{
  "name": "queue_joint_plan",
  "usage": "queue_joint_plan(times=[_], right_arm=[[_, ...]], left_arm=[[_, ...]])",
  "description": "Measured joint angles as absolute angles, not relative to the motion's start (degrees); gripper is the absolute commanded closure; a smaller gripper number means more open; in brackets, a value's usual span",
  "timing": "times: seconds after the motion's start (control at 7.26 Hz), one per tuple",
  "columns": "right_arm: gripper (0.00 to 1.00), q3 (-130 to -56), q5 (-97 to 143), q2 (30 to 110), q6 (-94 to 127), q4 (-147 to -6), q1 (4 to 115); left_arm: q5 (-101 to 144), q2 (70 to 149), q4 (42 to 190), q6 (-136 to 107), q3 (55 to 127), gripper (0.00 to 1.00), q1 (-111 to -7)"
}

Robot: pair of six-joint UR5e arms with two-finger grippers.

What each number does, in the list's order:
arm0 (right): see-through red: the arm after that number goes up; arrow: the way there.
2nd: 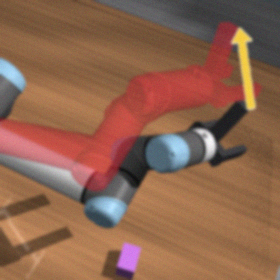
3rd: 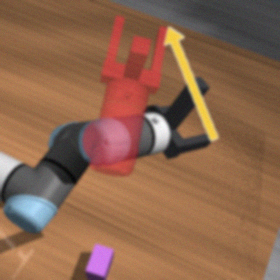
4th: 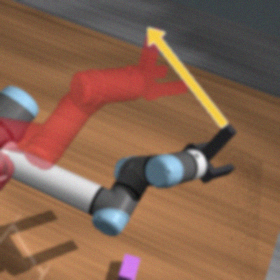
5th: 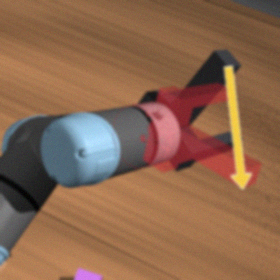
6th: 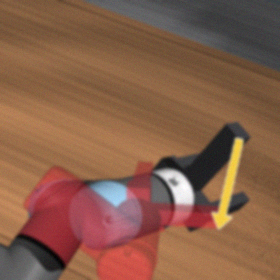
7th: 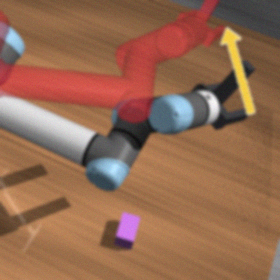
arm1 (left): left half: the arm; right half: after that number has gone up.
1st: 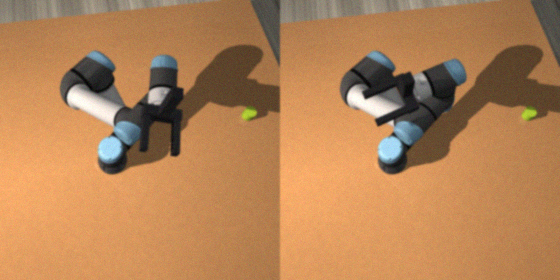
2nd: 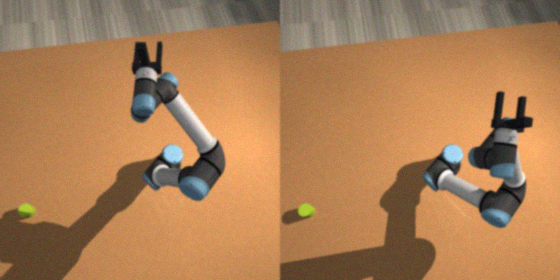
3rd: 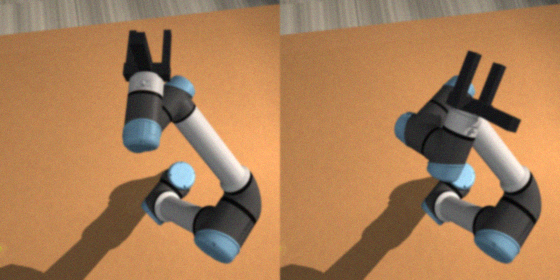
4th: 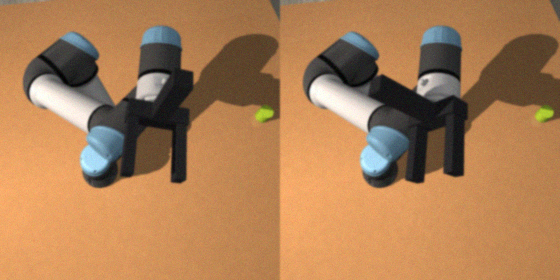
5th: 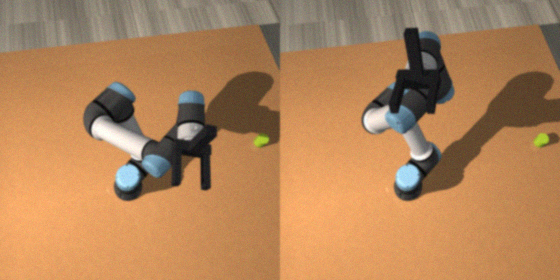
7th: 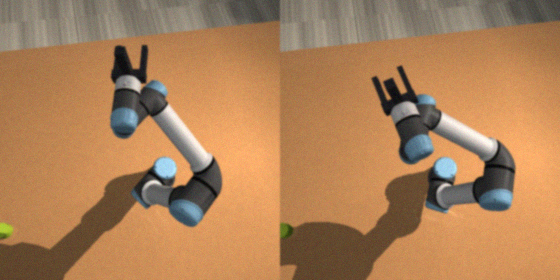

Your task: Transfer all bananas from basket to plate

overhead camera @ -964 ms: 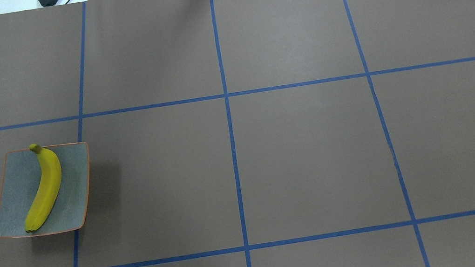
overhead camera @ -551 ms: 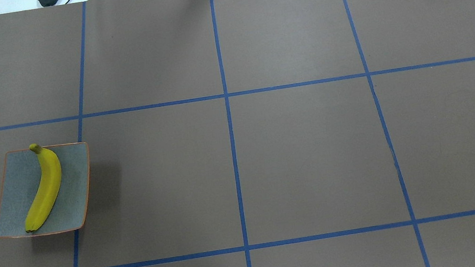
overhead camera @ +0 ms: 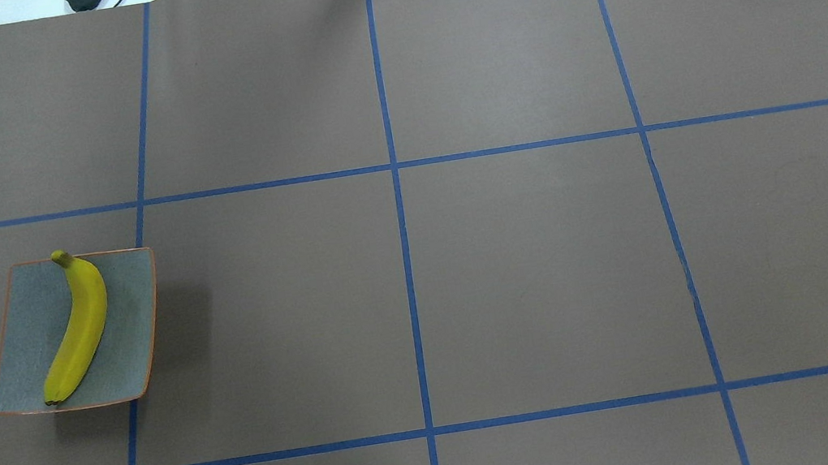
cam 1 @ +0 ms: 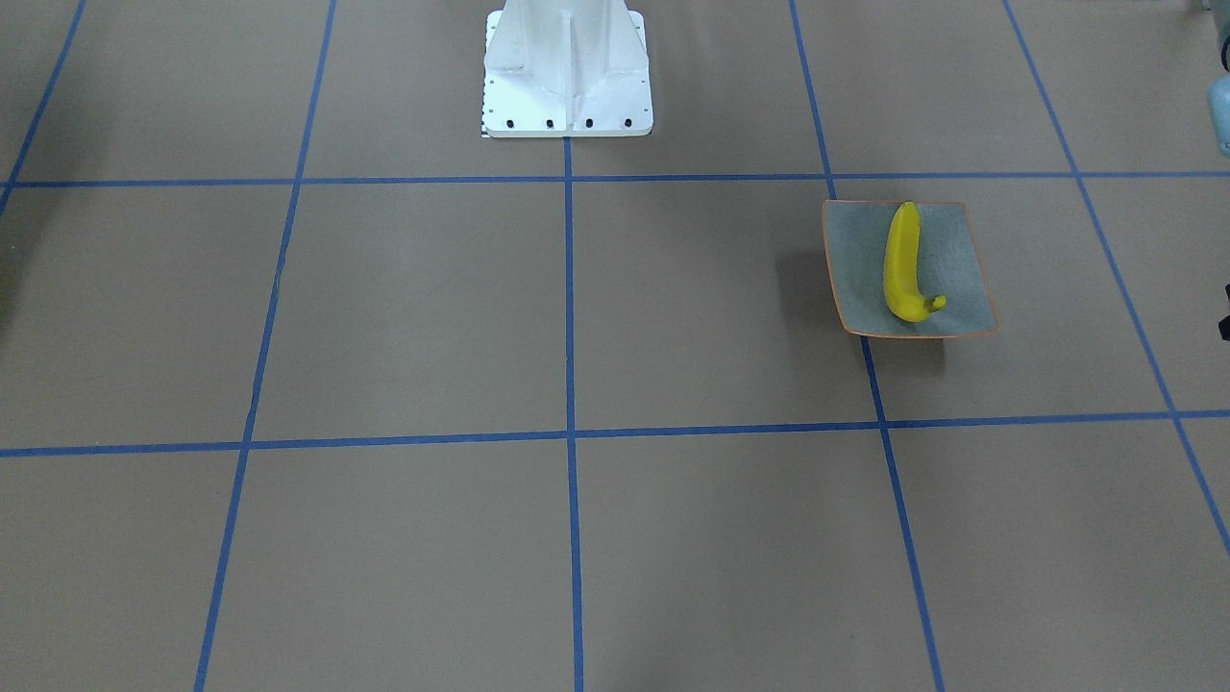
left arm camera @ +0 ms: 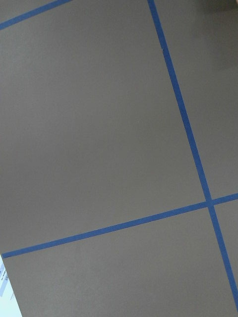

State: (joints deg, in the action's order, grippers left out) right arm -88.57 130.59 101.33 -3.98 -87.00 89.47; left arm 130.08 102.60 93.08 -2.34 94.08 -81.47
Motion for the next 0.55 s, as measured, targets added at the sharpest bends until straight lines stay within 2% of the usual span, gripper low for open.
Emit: queue_joint_plan(times=[0.55], right_arm=[[0.01,-88.2,126.3,100.5,6.9,-86.5,89.5]], left_arm=[[130.1,101.8,93.1,-2.5,95.0,0.00,-81.3]])
